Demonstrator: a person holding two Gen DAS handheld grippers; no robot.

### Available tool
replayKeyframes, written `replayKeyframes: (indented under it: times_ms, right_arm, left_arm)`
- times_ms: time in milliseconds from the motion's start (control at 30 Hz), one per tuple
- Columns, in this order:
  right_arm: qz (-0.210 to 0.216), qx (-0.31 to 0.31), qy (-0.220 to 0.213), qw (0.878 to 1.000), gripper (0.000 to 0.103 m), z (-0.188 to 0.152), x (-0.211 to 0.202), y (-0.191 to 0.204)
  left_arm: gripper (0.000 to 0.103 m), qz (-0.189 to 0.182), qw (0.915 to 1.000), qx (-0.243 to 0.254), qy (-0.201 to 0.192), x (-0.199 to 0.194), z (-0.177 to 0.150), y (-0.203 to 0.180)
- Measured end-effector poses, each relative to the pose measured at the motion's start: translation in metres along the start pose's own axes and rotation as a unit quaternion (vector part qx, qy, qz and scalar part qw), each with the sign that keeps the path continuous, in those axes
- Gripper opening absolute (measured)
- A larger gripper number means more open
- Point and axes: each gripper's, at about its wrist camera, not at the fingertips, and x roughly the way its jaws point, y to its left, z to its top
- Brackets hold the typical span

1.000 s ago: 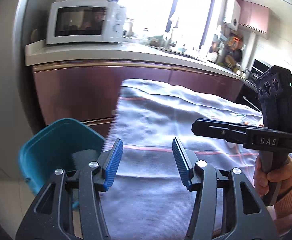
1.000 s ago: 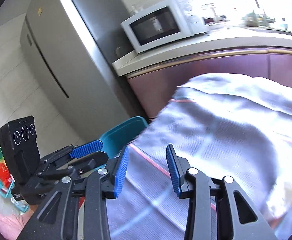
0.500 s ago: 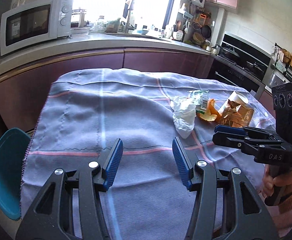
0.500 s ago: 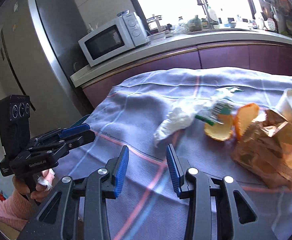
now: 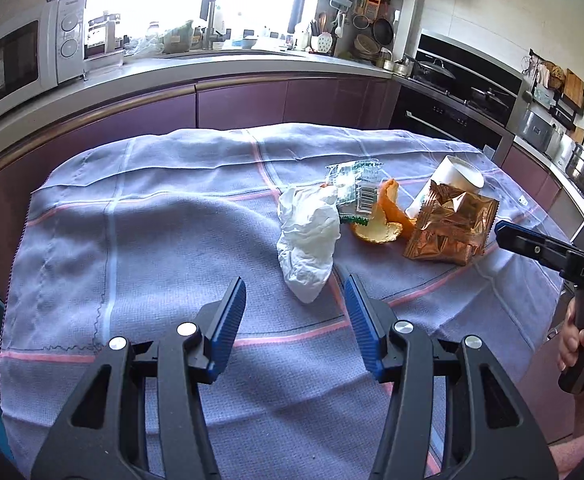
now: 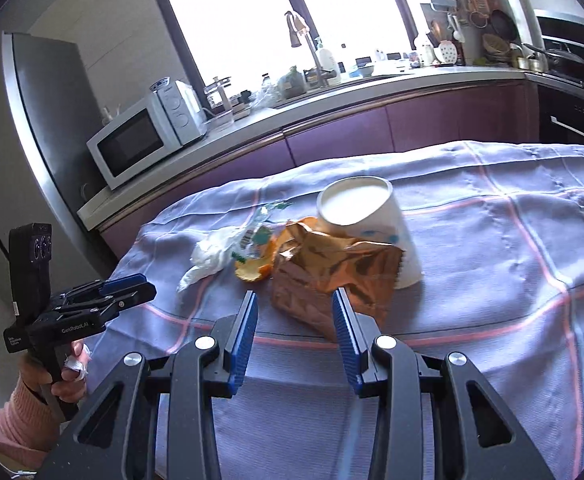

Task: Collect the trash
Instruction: 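Move both grippers back over the table toward the crumpled tissue, then grasp the crumpled white tissue with the left gripper while the right gripper grasps the gold snack bag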

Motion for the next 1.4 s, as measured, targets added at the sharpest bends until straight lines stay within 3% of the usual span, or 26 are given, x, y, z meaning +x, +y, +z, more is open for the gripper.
replayKeyframes:
  times_ms: [233, 700, 800, 867, 1067, 1400]
  right_arm:
    - [-0.025, 0.038, -0.003, 0.999, 0.040, -0.002, 0.002, -0.035]
    - [0.016, 0.055, 0.014, 0.998, 0.041, -0.004, 0.017, -0.050]
    - [0.024, 0.052, 0.014, 0.998, 0.032, -0.004, 0.017, -0.048]
    - [0.029, 0.050, 0.017, 0.998, 0.021, -0.004, 0.017, -0.047]
    - [0.039, 0.040, 0.014, 0.998, 0.007, -0.005, 0.013, -0.041]
    - [0.062, 0.036, 0.004, 0.997, 0.002, -0.003, 0.002, -0.033]
  left_arm:
    - [0.051, 0.010, 0.9996, 0.017, 0.019, 0.027, 0.013, -0.010]
    - [0.049, 0.024, 0.9980, 0.026, 0.053, 0.065, 0.029, -0.014]
    - [0.041, 0.021, 0.9975, 0.023, 0.064, 0.072, 0.029, -0.012]
    - [0.030, 0.015, 0.9972, 0.018, 0.071, 0.075, 0.029, -0.009]
    - [0.013, 0.008, 0.9978, 0.008, 0.066, 0.072, 0.028, -0.005]
    - [0.009, 0.001, 0.9992, 0.001, 0.040, 0.045, 0.022, -0.003]
